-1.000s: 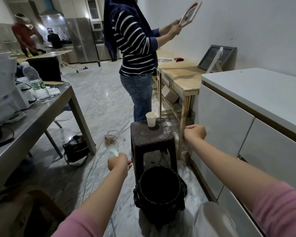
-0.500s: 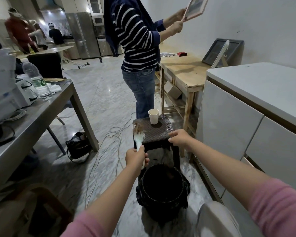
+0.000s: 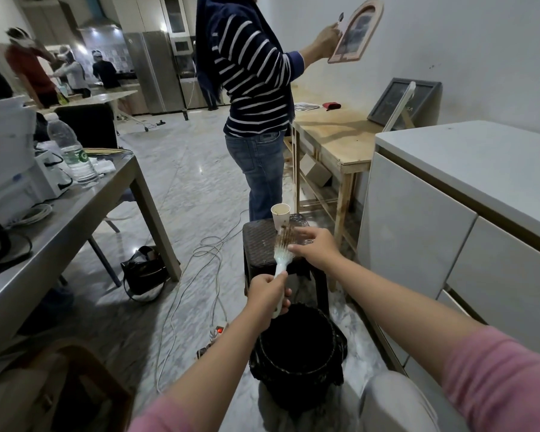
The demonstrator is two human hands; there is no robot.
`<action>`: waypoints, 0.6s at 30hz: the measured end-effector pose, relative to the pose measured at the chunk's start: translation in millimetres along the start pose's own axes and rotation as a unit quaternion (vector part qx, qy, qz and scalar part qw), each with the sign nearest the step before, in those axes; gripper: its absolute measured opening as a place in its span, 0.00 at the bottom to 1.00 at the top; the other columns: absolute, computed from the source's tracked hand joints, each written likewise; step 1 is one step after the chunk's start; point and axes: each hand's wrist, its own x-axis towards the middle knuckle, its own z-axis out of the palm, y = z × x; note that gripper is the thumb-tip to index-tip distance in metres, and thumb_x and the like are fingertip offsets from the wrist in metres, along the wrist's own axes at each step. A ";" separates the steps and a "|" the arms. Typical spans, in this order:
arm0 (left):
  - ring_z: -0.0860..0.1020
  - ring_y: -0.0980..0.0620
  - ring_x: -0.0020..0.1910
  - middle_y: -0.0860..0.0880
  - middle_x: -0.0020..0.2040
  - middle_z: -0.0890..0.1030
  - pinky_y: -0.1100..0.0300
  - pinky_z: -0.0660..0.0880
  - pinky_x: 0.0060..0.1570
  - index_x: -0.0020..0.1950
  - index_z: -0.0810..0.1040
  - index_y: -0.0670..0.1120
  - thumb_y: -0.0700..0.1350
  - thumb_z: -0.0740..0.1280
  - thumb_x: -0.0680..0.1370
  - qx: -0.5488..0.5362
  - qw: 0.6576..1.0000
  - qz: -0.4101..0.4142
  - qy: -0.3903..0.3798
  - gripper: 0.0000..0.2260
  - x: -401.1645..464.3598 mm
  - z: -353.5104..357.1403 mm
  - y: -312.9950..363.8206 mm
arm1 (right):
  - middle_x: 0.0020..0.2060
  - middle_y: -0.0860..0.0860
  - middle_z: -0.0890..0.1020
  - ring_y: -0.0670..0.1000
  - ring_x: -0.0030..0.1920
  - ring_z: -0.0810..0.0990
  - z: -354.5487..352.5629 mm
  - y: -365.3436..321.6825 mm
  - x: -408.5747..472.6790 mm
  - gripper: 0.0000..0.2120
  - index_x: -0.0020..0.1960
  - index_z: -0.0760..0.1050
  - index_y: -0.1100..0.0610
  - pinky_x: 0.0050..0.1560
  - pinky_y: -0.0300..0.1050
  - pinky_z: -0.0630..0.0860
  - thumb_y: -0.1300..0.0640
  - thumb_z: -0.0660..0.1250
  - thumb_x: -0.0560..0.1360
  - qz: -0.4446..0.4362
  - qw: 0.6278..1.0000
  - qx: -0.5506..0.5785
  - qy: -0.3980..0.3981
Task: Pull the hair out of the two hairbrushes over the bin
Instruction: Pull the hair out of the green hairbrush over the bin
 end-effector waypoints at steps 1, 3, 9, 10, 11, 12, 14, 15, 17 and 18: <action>0.70 0.51 0.23 0.46 0.32 0.76 0.64 0.68 0.23 0.44 0.72 0.40 0.47 0.63 0.80 0.000 1.000 0.005 -0.001 0.11 -1.8 0.2 0.8 | 0.56 0.52 0.83 0.50 0.58 0.80 1.2 -2.1 -0.6 0.20 0.58 0.81 0.57 0.62 0.45 0.75 0.58 0.77 0.67 -0.002 1.000 -0.003 0.016; 0.70 0.51 0.23 0.46 0.31 0.76 0.64 0.68 0.24 0.42 0.72 0.40 0.47 0.63 0.80 -0.004 1.000 0.010 -0.001 0.11 -3.6 0.2 1.4 | 0.47 0.53 0.86 0.49 0.50 0.82 2.4 -6.2 -2.0 0.09 0.49 0.84 0.58 0.57 0.45 0.78 0.61 0.75 0.68 0.004 0.999 -0.011 0.052; 0.69 0.51 0.22 0.46 0.30 0.75 0.65 0.67 0.23 0.39 0.72 0.40 0.47 0.63 0.80 -0.022 0.999 0.001 0.027 0.14 -6.4 -9.0 4.7 | 0.42 0.54 0.86 0.50 0.46 0.83 -0.2 -10.9 -6.8 0.05 0.46 0.85 0.58 0.55 0.47 0.79 0.61 0.74 0.70 0.006 0.996 -0.029 0.084; 0.68 0.51 0.22 0.45 0.30 0.74 0.65 0.67 0.22 0.38 0.72 0.40 0.47 0.63 0.80 -0.032 0.999 -0.007 0.037 0.14 -5.4 -9.3 6.2 | 0.42 0.54 0.86 0.50 0.46 0.83 0.1 -10.6 -7.1 0.05 0.45 0.85 0.58 0.55 0.48 0.80 0.61 0.74 0.70 0.010 0.995 -0.030 0.090; 0.68 0.51 0.22 0.45 0.30 0.74 0.66 0.66 0.21 0.38 0.72 0.39 0.46 0.62 0.81 -0.046 0.997 -0.019 0.052 0.14 -4.9 -9.9 7.9 | 0.42 0.53 0.86 0.50 0.46 0.83 -0.2 -11.3 -8.0 0.05 0.45 0.85 0.58 0.55 0.48 0.80 0.61 0.74 0.70 0.012 0.995 -0.029 0.097; 0.67 0.51 0.22 0.44 0.30 0.73 0.67 0.66 0.19 0.40 0.72 0.39 0.45 0.62 0.81 -0.067 0.995 -0.037 0.070 0.13 -3.1 -10.6 8.9 | 0.42 0.53 0.86 0.50 0.46 0.83 -1.3 -12.3 -8.7 0.05 0.46 0.85 0.58 0.55 0.48 0.79 0.61 0.73 0.70 0.016 0.994 -0.028 0.105; 0.66 0.51 0.23 0.43 0.31 0.72 0.69 0.65 0.17 0.46 0.72 0.37 0.42 0.61 0.80 -0.120 0.984 -0.068 0.108 0.08 0.7 -15.5 8.5 | 0.43 0.53 0.86 0.50 0.47 0.83 -5.5 -14.0 -9.8 0.05 0.46 0.85 0.58 0.55 0.47 0.79 0.60 0.73 0.71 0.020 0.992 -0.033 0.122; 0.67 0.51 0.24 0.43 0.31 0.72 0.68 0.65 0.17 0.48 0.72 0.36 0.40 0.60 0.80 -0.140 0.979 -0.076 0.125 0.07 2.1 -19.9 6.8 | 0.43 0.52 0.86 0.50 0.47 0.83 -8.4 -14.2 -10.0 0.04 0.46 0.85 0.57 0.55 0.47 0.79 0.60 0.73 0.71 0.023 0.991 -0.031 0.128; 0.69 0.50 0.26 0.42 0.33 0.73 0.66 0.68 0.19 0.52 0.74 0.33 0.38 0.59 0.79 -0.155 0.972 -0.088 0.152 0.09 4.9 -29.9 1.7 | 0.42 0.52 0.86 0.50 0.47 0.83 -14.8 -13.8 -9.5 0.04 0.45 0.85 0.56 0.55 0.47 0.79 0.59 0.73 0.71 0.030 0.990 -0.021 0.140; 0.71 0.50 0.27 0.42 0.34 0.74 0.63 0.70 0.20 0.54 0.75 0.32 0.38 0.59 0.78 -0.158 0.969 -0.092 0.164 0.11 5.5 -35.1 -0.9 | 0.42 0.52 0.86 0.50 0.47 0.83 -17.7 -12.6 -8.7 0.03 0.44 0.85 0.56 0.55 0.48 0.79 0.59 0.73 0.71 0.036 0.988 -0.013 0.148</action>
